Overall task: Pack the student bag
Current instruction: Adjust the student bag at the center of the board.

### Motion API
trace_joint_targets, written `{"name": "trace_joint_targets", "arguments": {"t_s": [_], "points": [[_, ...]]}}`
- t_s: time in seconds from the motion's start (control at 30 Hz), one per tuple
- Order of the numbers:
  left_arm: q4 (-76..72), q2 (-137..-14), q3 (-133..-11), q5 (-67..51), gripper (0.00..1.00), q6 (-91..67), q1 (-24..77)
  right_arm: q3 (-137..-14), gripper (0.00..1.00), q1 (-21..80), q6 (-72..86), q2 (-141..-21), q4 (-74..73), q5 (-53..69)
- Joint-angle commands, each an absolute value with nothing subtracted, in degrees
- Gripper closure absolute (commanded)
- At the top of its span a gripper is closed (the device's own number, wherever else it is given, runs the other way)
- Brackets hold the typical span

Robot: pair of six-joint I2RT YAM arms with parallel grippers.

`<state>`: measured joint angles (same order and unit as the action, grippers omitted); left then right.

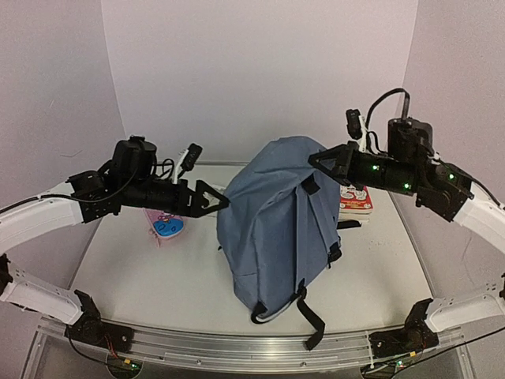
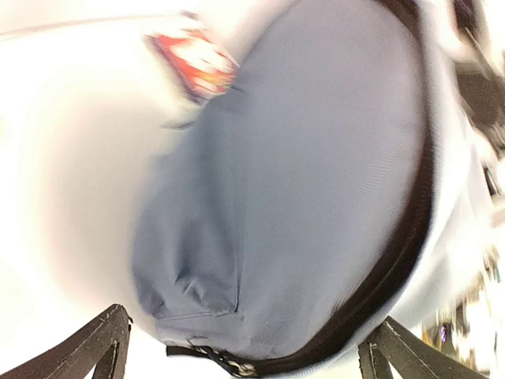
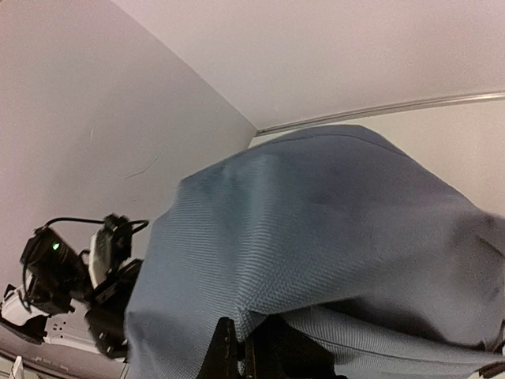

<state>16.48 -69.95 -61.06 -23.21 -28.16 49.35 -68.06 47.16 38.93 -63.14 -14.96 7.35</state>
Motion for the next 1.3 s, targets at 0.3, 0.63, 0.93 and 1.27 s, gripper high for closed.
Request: {"name": "trace_joint_targets", "arguments": {"t_s": [0.3, 0.63, 0.93, 1.27], "points": [[29.96, -56.00, -56.99, -10.90, 0.00, -32.71, 33.14, -91.56, 1.00, 51.99, 34.49, -78.90, -8.33, 30.67], [41.74, -49.05, -70.94, -14.45, 0.00, -30.11, 30.15, -102.64, 1.00, 55.00, 32.02, -89.37, -7.73, 33.49], [47.54, -50.31, -76.94, -12.60, 0.00, -29.21, 30.15, -97.04, 1.00, 55.55, 30.20, -88.13, -7.73, 31.75], [42.32, -55.99, -70.39, -18.71, 0.00, -28.40, 30.15, -68.78, 1.00, 41.84, 31.87, -77.64, -7.73, 34.84]]}}
